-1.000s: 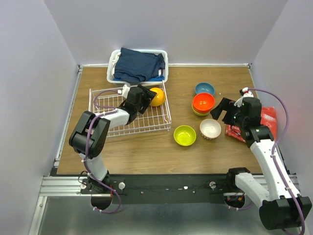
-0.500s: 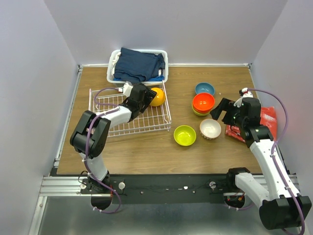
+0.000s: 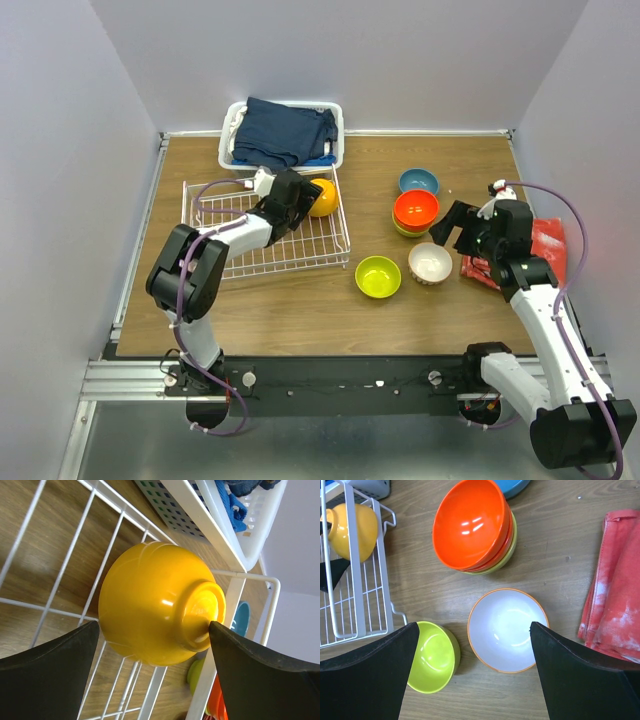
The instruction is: Unload the bowls from the dish rack
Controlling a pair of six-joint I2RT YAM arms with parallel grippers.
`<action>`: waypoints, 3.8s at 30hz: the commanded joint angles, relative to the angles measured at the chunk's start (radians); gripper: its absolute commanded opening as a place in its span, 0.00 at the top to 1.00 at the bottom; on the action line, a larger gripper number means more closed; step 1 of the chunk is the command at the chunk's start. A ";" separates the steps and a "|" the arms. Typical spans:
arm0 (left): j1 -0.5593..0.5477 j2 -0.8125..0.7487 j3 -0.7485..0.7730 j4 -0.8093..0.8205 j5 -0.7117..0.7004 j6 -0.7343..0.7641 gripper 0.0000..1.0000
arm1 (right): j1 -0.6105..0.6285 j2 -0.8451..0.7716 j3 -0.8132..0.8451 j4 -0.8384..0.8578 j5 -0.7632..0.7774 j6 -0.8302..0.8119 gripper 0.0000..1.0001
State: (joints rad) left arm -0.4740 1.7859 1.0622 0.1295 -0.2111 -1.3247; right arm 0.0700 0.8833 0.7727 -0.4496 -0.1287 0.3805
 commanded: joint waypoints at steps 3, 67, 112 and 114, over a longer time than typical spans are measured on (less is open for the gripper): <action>-0.006 0.056 -0.047 0.039 -0.016 -0.051 0.01 | -0.001 -0.001 -0.019 0.019 -0.020 -0.017 0.00; -0.032 -0.220 0.093 -0.386 0.070 1.452 0.04 | -0.001 0.028 0.022 0.012 -0.112 -0.051 0.00; -0.159 -0.151 -0.037 -0.096 0.099 2.194 0.01 | 0.001 0.033 0.030 -0.004 -0.081 -0.045 0.00; -0.179 -0.137 -0.051 -0.041 0.067 2.237 0.01 | -0.001 0.032 0.028 -0.003 -0.075 -0.048 0.00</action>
State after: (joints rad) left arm -0.6174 1.6238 1.0458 -0.0517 -0.1318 0.7811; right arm 0.0700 0.9253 0.7841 -0.4465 -0.2195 0.3389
